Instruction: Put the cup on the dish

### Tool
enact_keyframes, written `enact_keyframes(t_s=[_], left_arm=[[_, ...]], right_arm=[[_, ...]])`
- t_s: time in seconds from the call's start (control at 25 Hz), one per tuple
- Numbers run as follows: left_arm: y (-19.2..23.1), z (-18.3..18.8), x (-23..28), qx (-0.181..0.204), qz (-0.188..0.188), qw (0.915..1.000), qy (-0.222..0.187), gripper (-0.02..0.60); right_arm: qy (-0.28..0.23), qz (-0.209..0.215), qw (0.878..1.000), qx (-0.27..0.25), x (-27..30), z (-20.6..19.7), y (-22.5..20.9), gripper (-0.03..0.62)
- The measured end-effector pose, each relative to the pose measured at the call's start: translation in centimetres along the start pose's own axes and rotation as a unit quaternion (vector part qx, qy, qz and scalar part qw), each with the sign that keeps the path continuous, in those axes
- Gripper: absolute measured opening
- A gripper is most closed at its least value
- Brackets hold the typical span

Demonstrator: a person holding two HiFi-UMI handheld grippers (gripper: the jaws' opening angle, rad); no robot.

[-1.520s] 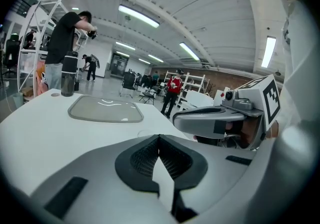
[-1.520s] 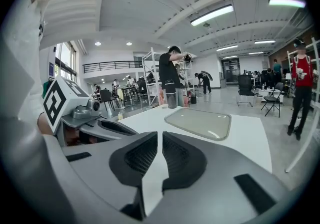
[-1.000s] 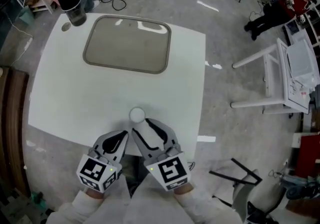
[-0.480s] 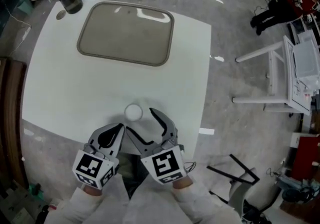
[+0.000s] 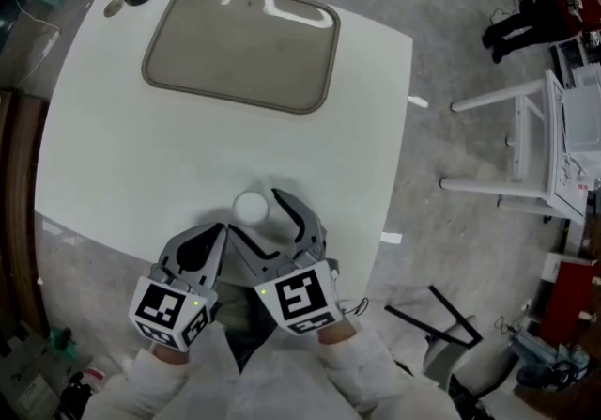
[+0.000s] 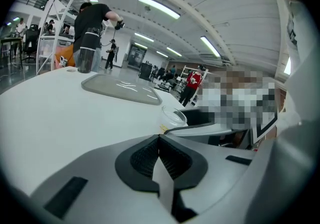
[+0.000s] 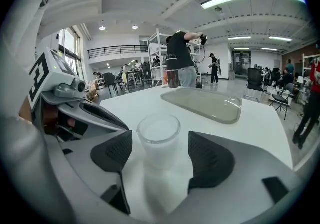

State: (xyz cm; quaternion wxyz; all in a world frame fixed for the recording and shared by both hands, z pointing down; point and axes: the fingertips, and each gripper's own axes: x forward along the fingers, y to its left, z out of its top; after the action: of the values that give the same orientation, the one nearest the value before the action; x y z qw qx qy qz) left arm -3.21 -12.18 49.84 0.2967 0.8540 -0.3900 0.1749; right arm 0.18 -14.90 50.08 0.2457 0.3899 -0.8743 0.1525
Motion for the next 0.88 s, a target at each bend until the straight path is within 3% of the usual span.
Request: enact_keyframes(t_s=[0.76, 0.88], left_arm=[[2.4, -0.3, -0.3, -0.024, 0.025, 0.9994, -0.006, -0.005], [2.5, -0.2, -0.2, -0.025, 0.024, 0.9994, -0.006, -0.005]], right_arm=[[-0.01, 0.011, 1.0, -0.014, 2.2, 0.5, 0.3, 0.333], [-0.015, 0.001, 1.0, -0.021, 2.4, 0.4, -0.2, 0.298]])
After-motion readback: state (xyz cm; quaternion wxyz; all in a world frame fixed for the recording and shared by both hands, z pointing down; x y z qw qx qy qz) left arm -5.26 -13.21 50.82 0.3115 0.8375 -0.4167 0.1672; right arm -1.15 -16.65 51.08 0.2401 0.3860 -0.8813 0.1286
